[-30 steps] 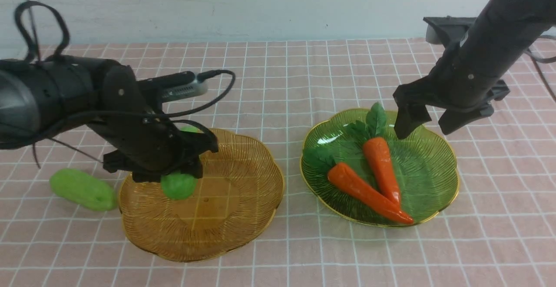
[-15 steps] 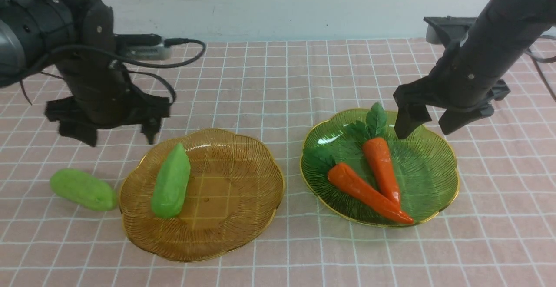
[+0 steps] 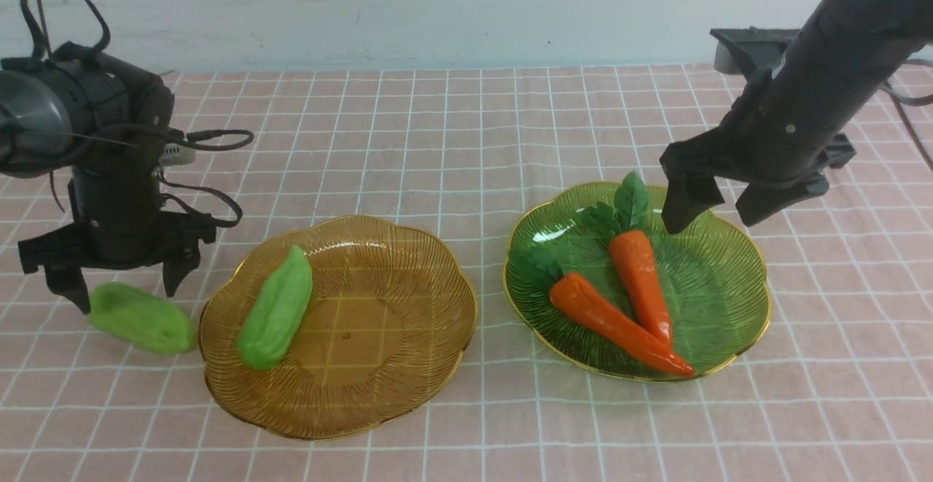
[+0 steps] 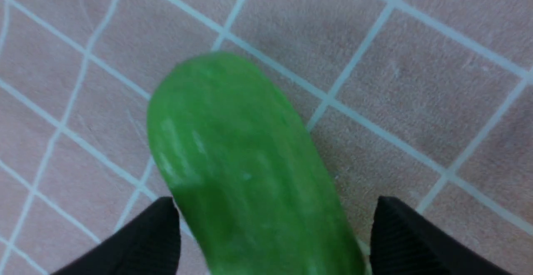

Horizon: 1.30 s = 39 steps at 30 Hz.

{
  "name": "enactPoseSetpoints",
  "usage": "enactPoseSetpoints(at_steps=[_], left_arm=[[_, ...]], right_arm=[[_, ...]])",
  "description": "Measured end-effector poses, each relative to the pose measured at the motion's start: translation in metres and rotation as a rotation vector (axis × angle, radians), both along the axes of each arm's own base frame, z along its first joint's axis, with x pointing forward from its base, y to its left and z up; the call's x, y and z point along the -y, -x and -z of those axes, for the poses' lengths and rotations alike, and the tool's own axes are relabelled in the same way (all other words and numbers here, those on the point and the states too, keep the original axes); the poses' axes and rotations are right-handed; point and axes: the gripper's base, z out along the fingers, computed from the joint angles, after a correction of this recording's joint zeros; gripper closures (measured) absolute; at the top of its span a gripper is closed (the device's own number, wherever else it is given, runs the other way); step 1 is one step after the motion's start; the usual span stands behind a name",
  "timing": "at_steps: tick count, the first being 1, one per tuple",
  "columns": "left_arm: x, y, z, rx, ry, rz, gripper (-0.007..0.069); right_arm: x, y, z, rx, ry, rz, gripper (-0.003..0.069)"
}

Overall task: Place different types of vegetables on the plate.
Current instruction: 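Put the green cucumber next to the left plate into that plate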

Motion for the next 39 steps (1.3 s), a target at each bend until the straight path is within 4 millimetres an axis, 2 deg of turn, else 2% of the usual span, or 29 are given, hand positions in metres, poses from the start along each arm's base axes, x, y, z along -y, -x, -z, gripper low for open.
enactPoseSetpoints(at_steps=[6, 11, 13, 14, 16, 17, 20, 22, 23, 25, 26, 28, 30, 32, 34, 37, 39], left_arm=[[0.002, 0.001, 0.027, -0.103, 0.021, -0.041, 0.0083], [0.003, 0.001, 0.029, -0.116, 0.028, -0.040, 0.0102], [0.003, 0.000, 0.029, -0.128, 0.035, 0.014, 0.0161], [0.004, -0.001, 0.027, -0.156, 0.038, 0.066, 0.0219], [0.004, -0.001, 0.024, -0.176, 0.043, 0.084, 0.0243], [0.005, -0.004, 0.016, -0.191, 0.055, 0.139, 0.0278], [0.010, -0.016, -0.009, -0.134, 0.063, 0.246, 0.0291], [0.021, -0.025, -0.039, -0.046, 0.098, 0.343, 0.0291], [0.031, -0.026, -0.057, 0.006, 0.133, 0.393, 0.0291], [0.055, -0.026, -0.079, 0.077, 0.237, 0.465, 0.0292], [0.072, -0.025, -0.083, 0.094, 0.301, 0.506, 0.0291], [0.102, -0.021, -0.079, 0.070, 0.362, 0.578, 0.0291], [0.130, -0.017, -0.064, 0.016, 0.367, 0.648, 0.0289], [0.147, -0.016, -0.048, -0.031, 0.350, 0.691, 0.0282], [0.158, -0.016, -0.034, -0.072, 0.323, 0.722, 0.0260], [0.162, -0.017, -0.023, -0.102, 0.290, 0.743, 0.0213], [0.162, -0.017, -0.022, -0.106, 0.278, 0.747, 0.0167]], right_arm=[[0.000, 0.000, 0.000, 0.000, 0.001, 0.000, 0.0080], [0.000, 0.000, 0.000, 0.002, 0.003, -0.009, 0.0080], [0.000, 0.000, 0.000, 0.003, 0.004, -0.014, 0.0080], [0.000, 0.000, 0.000, 0.004, 0.004, -0.016, 0.0080], [0.000, 0.000, 0.000, 0.004, 0.005, -0.019, 0.0080], [0.000, 0.000, 0.000, 0.006, 0.007, -0.026, 0.0081], [0.000, 0.000, 0.000, 0.010, 0.012, -0.049, 0.0092], [0.000, 0.000, 0.000, 0.018, 0.018, -0.079, 0.0145], [0.000, 0.000, -0.001, 0.020, 0.019, -0.083, 0.0181], [0.001, 0.003, -0.006, 0.033, 0.018, -0.088, 0.0277], [0.002, 0.008, -0.014, 0.050, 0.014, -0.090, 0.0358], [0.005, 0.017, -0.024, 0.072, 0.012, -0.089, 0.0469], [0.010, 0.036, -0.040, 0.107, 0.006, -0.089, 0.0592], [0.016, 0.058, -0.053, 0.132, 0.001, -0.088, 0.0647], [0.025, 0.092, -0.066, 0.167, -0.006, -0.088, 0.0668], [0.038, 0.141, -0.072, 0.196, -0.013, -0.077, 0.0674], [0.050, 0.187, -0.078, 0.256, -0.031, -0.048, 0.0674]])
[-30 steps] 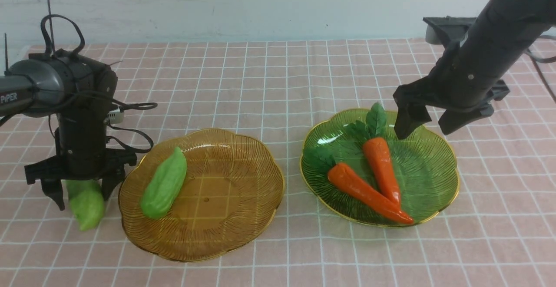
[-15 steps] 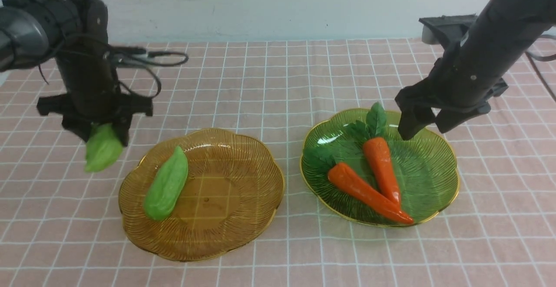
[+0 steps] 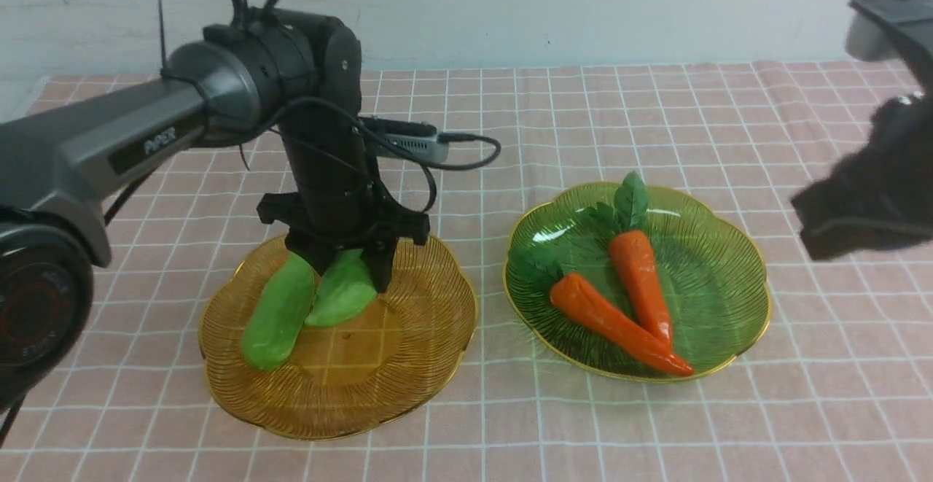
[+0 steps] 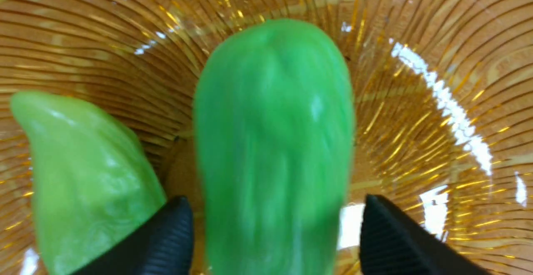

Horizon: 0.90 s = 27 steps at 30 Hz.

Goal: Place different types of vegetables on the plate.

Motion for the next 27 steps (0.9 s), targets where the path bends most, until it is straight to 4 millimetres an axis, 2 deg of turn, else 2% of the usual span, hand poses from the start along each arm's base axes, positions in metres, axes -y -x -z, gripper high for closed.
enactPoseSetpoints(at_steps=[1, 3, 4, 7, 9, 10, 13, 16, 18, 24, 27], left_arm=[[0.000, 0.000, 0.000, 0.001, -0.004, 0.002, 0.0141], [0.000, -0.001, -0.001, 0.007, -0.007, 0.006, 0.0099], [0.000, -0.001, -0.002, 0.011, -0.007, 0.006, 0.0088], [0.001, -0.004, -0.007, 0.031, 0.001, 0.006, 0.0083], [0.001, -0.006, -0.012, 0.047, 0.007, 0.006, 0.0113], [0.002, -0.008, -0.015, 0.059, 0.010, 0.006, 0.0151], [0.003, -0.012, -0.025, 0.097, 0.020, 0.022, 0.0342], [0.004, -0.015, -0.032, 0.122, 0.025, 0.049, 0.0527], [0.005, -0.016, -0.035, 0.133, 0.027, 0.059, 0.0585], [0.006, -0.019, -0.045, 0.167, 0.038, 0.063, 0.0625], [0.006, -0.020, -0.058, 0.204, 0.048, 0.065, 0.0628]], right_arm=[[0.004, 0.016, 0.003, 0.037, -0.015, 0.014, 0.0674], [0.013, 0.046, 0.004, 0.198, -0.063, 0.038, 0.0674], [0.017, 0.058, 0.011, 0.311, -0.097, 0.055, 0.0674], [0.027, 0.086, 0.027, 0.608, -0.185, 0.093, 0.0674], [0.036, 0.106, 0.039, 0.927, -0.270, 0.129, 0.0674], [0.039, 0.111, 0.043, 1.021, -0.288, 0.137, 0.0674], [0.045, 0.124, 0.050, 1.228, -0.318, 0.150, 0.0674], [0.046, 0.128, 0.050, 1.271, -0.320, 0.149, 0.0674], [0.046, 0.128, 0.051, 1.268, -0.319, 0.149, 0.0674], [0.046, 0.128, 0.052, 1.259, -0.313, 0.146, 0.0674], [0.046, 0.128, 0.052, 1.257, -0.312, 0.146, 0.0674]])
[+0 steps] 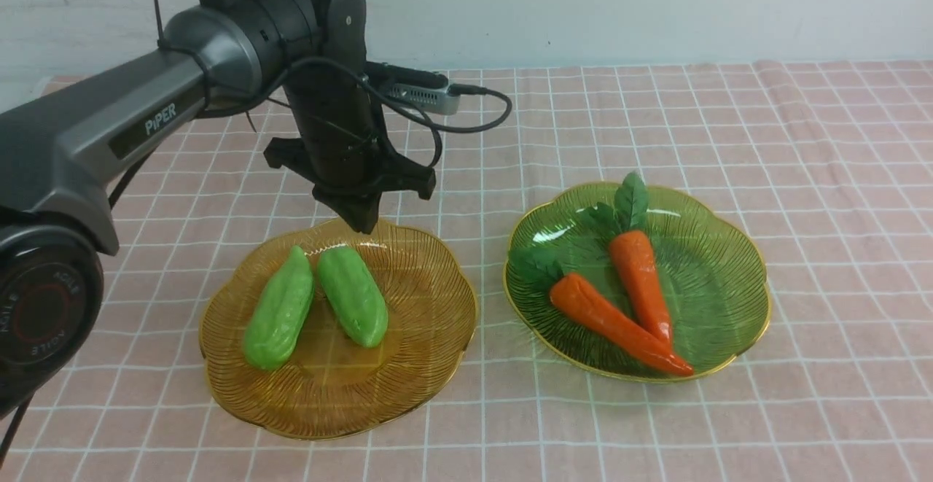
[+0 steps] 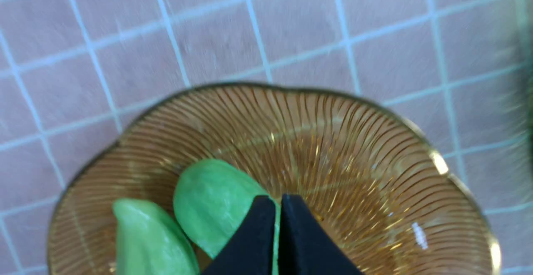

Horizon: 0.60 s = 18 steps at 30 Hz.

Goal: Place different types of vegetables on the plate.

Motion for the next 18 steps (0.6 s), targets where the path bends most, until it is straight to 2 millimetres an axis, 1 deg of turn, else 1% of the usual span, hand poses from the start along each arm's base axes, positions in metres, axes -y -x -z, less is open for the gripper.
enactPoseSetpoints(at_steps=[2, 4, 7, 9, 11, 13, 18], left_arm=[[0.000, 0.000, -0.011, 0.031, 0.011, 0.001, 0.0628], [0.000, 0.001, -0.032, 0.086, 0.032, 0.001, 0.0628], [-0.002, 0.005, -0.054, 0.140, 0.051, 0.001, 0.0628], [-0.004, 0.011, -0.073, 0.185, 0.067, 0.001, 0.0628], [-0.006, 0.016, -0.086, 0.214, 0.078, 0.001, 0.0628], [-0.007, 0.020, -0.093, 0.221, 0.081, 0.001, 0.0628], [-0.007, 0.021, -0.094, 0.216, 0.084, 0.001, 0.0628]], right_arm=[[0.000, 0.000, 0.000, -0.003, 0.002, 0.000, 0.0674], [0.000, 0.000, 0.000, -0.003, 0.002, 0.000, 0.0674], [0.000, 0.000, 0.001, -0.005, 0.003, 0.000, 0.0674], [0.000, -0.001, 0.004, -0.011, 0.005, 0.000, 0.0674], [0.000, 0.001, 0.012, -0.021, 0.016, 0.000, 0.0674], [0.001, 0.002, 0.021, -0.034, 0.041, 0.011, 0.0674], [0.006, 0.003, 0.059, -0.136, 0.131, 0.110, 0.0674]])
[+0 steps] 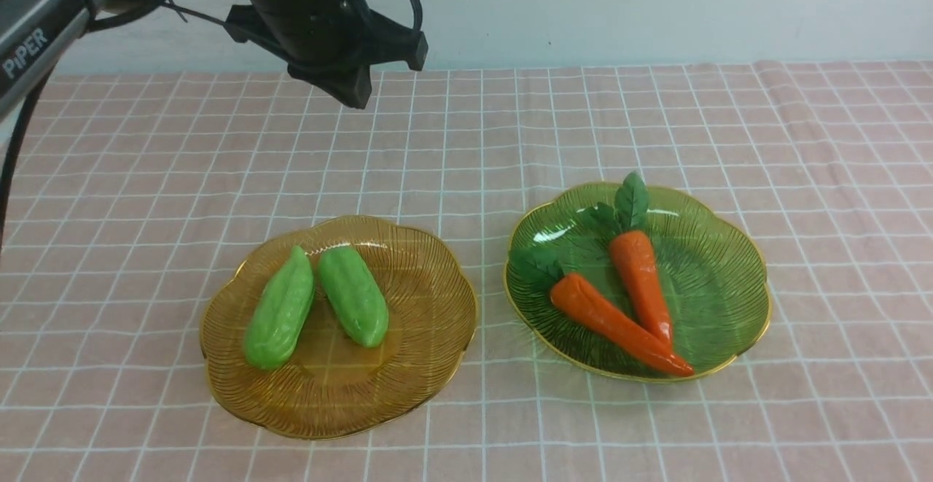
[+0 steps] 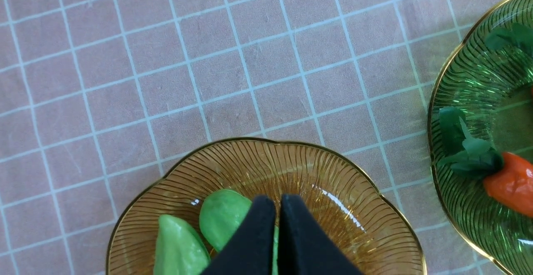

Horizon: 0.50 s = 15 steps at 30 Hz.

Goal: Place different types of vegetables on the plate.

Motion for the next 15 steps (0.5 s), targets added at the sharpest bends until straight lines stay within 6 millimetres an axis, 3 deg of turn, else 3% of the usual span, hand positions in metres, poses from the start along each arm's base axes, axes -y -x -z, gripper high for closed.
enactPoseSetpoints(at_steps=[8, 15], left_arm=[[0.003, 0.010, -0.014, 0.015, 0.055, 0.049, 0.0628], [0.002, 0.027, -0.041, 0.074, 0.088, 0.096, 0.0628]], right_arm=[[0.007, -0.001, 0.051, -0.193, 0.028, 0.122, 0.0674], [0.008, 0.000, 0.065, -0.286, 0.020, 0.154, 0.0674]])
